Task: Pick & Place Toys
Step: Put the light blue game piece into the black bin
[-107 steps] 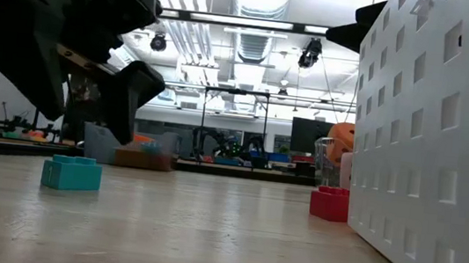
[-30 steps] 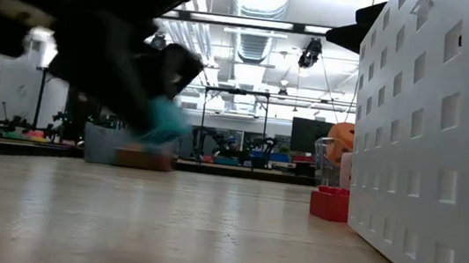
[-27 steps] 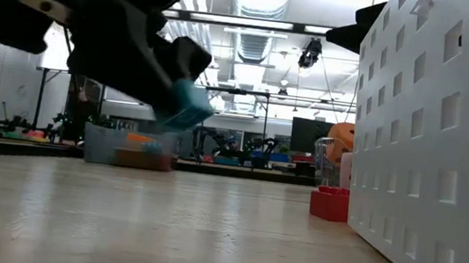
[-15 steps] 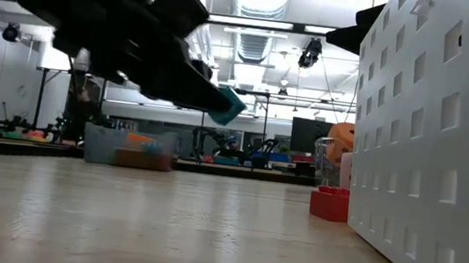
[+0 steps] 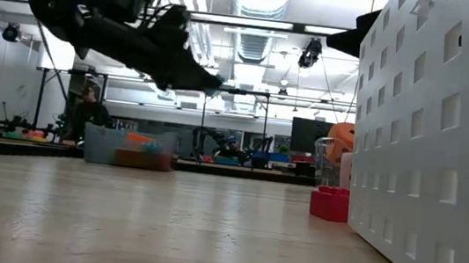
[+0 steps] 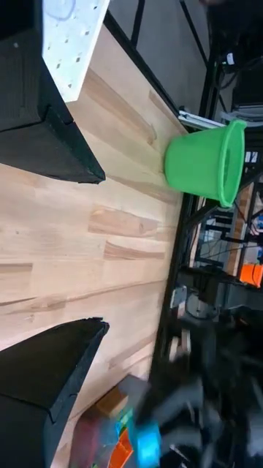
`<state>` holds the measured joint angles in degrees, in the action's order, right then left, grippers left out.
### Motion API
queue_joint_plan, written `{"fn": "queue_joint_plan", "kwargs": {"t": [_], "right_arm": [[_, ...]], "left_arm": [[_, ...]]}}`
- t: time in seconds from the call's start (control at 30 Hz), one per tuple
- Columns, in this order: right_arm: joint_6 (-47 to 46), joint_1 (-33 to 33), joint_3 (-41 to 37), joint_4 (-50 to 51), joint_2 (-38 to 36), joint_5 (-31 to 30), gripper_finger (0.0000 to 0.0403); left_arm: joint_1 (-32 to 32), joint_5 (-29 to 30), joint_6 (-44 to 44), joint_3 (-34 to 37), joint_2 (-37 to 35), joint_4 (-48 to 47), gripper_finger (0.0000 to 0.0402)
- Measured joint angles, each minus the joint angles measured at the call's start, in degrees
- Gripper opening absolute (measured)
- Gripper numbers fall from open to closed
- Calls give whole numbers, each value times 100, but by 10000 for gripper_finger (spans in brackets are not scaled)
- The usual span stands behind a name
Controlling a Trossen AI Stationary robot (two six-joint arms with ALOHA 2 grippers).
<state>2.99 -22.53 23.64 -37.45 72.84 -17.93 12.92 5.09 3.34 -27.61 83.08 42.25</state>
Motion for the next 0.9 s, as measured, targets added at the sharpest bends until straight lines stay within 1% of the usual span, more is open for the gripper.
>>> {"fn": "queue_joint_plan", "kwargs": {"t": [0.07, 0.17, 0.3, 0.37, 0.47, 0.6, 0.9], "right_arm": [[-3, 1, -7, -5, 2, 0, 313], [-1, -1, -11, -16, 2, 0, 313], [-1, 0, -11, -26, 2, 0, 313], [-1, 1, -11, -22, 2, 0, 313], [-1, -1, -11, -22, 2, 0, 313], [-1, 0, -11, -22, 2, 0, 313], [-1, 0, -11, -22, 2, 0, 313]], "left_arm": [[412, 193, -61, 159, -290, -45, 133], [1072, 226, -377, 320, -516, -105, 133], [1799, 237, -920, 367, -536, -507, 133], [2037, 256, -1100, 358, -477, -758, 133], [2217, 452, -1134, 359, -453, -942, 133], [2254, 803, -1134, 358, -450, -1080, 133], [2252, 1068, -983, 357, -450, -1296, 134]]}}
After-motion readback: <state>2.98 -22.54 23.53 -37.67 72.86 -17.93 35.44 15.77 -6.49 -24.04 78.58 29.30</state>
